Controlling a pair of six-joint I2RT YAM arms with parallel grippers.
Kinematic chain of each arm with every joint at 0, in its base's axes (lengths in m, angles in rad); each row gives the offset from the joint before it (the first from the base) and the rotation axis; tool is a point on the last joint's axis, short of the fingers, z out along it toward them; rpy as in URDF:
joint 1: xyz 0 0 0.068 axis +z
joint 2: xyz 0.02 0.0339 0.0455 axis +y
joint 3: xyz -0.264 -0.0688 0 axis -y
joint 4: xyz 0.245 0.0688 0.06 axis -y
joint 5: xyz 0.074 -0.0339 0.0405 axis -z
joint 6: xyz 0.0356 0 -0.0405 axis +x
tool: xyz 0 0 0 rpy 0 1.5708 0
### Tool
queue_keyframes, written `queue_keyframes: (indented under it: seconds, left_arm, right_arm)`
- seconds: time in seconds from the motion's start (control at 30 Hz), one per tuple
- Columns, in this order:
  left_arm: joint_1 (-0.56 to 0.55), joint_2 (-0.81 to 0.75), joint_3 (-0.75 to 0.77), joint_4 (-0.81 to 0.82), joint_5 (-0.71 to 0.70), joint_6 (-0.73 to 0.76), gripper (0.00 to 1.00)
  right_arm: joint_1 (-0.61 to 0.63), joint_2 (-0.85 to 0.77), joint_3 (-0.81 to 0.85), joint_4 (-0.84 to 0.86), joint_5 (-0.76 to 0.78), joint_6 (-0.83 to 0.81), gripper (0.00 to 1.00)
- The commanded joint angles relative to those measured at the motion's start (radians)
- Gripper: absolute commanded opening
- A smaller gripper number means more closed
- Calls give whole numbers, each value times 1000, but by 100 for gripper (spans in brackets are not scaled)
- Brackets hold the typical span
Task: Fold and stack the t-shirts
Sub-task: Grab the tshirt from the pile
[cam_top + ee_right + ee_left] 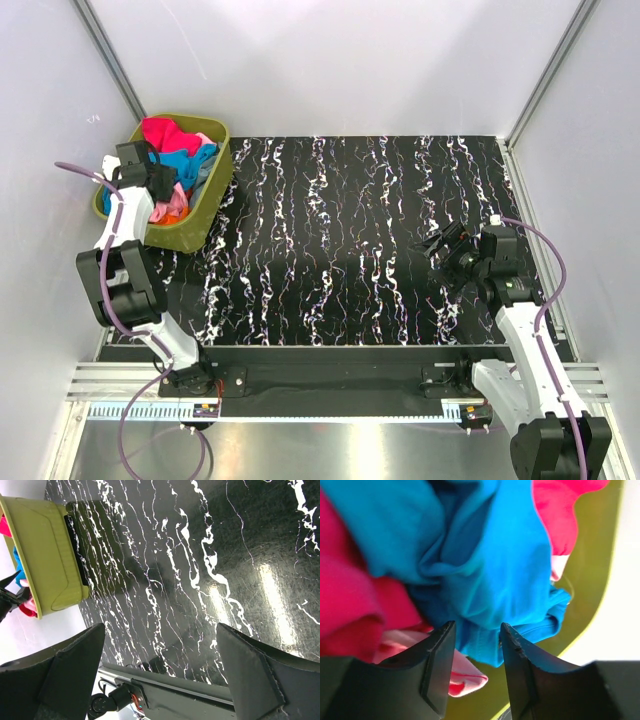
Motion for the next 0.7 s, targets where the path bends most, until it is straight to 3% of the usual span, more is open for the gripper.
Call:
queue_keyframes:
  seconds: [0.0,0.33,0.5,0.67]
  left_arm:
    - [-1,-35,54,-62,-17,-25,45]
    - [-4,-81,42,-138,-34,22,47]
    - [-8,-84,40,-140,-29,45,26]
    - [-10,-102,19,-143,-15,54,26]
  right_arm:
    - [-3,13,43,8,26,-22,100]
    - [-5,33,40,14,37,-23,100]
    - [-6,47,46,16,27,-36,100]
    - [-6,58,54,14,20,-49,100]
